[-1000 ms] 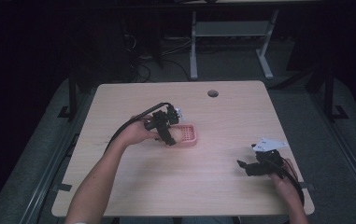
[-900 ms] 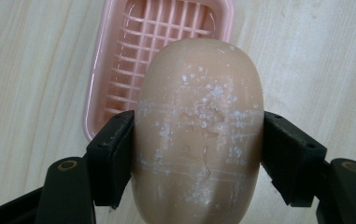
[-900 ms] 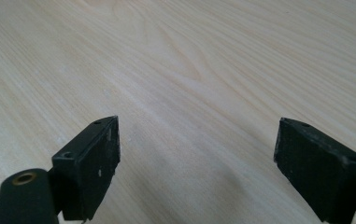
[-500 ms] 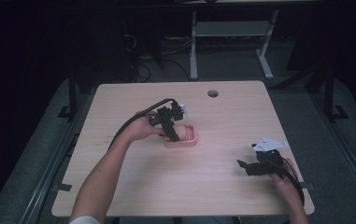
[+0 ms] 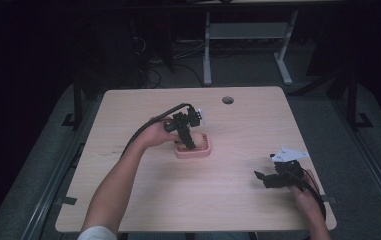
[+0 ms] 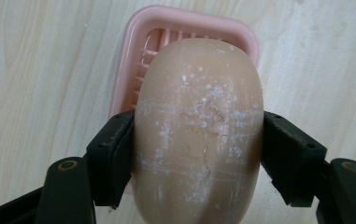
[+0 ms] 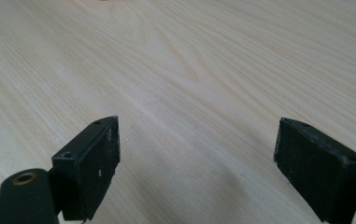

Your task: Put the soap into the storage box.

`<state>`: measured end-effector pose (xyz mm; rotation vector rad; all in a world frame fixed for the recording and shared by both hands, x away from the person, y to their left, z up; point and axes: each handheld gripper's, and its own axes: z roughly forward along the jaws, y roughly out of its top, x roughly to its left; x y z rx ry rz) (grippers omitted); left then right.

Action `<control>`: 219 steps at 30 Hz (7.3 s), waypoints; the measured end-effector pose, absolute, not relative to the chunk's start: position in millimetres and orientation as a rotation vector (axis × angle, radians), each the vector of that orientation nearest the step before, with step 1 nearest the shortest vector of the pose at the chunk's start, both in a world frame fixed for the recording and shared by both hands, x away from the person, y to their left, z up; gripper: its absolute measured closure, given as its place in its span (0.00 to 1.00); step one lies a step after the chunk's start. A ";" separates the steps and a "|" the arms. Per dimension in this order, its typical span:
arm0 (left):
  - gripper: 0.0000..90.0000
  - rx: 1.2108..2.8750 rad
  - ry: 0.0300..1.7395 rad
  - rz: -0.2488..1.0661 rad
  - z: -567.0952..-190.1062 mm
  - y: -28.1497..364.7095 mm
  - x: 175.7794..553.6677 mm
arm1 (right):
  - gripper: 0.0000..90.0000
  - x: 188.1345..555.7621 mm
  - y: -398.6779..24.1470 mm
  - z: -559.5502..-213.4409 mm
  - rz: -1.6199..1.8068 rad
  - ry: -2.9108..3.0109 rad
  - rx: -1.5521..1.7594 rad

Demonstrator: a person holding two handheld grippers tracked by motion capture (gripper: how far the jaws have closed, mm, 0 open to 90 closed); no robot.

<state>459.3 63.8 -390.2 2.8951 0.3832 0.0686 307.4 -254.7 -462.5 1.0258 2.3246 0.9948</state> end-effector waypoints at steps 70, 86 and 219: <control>0.30 2.971 0.376 0.086 -407.2 48.5 468.1 | 0.15 307.7 -255.5 -462.7 0.995 2.326 1.033; 0.29 2.921 0.395 0.114 -394.4 67.0 452.5 | 0.15 308.5 -254.7 -463.4 0.982 2.330 1.026; 0.27 2.658 0.631 0.119 -428.9 199.9 335.6 | 0.15 309.3 -249.3 -466.0 0.877 2.340 1.035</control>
